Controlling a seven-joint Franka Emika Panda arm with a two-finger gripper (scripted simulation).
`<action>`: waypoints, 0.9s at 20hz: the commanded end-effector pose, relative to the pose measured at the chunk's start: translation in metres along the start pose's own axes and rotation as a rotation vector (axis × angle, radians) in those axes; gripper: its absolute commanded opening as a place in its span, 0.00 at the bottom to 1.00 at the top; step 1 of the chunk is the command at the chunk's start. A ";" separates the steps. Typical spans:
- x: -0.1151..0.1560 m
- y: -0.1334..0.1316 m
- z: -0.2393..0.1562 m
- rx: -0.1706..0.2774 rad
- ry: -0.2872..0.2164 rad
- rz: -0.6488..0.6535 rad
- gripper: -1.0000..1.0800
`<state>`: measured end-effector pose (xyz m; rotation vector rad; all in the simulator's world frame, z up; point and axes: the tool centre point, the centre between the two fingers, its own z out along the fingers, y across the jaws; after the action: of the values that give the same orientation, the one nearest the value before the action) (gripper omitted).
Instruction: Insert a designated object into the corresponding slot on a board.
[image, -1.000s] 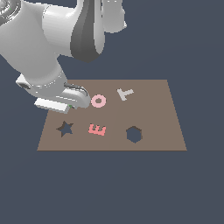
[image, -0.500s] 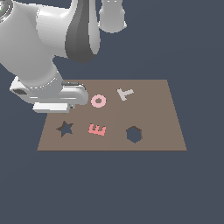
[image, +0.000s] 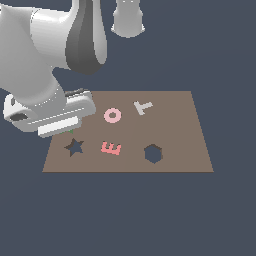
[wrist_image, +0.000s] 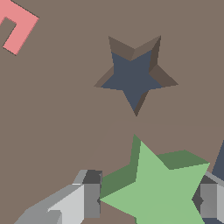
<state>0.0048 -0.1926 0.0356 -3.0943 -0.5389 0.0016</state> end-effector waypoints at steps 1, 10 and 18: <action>0.004 0.004 -0.001 0.000 0.000 -0.104 0.00; 0.020 0.013 -0.002 0.000 0.000 -0.475 0.00; 0.036 0.016 -0.003 0.000 -0.001 -0.809 0.00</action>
<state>0.0410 -0.1964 0.0382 -2.6869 -1.6254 0.0031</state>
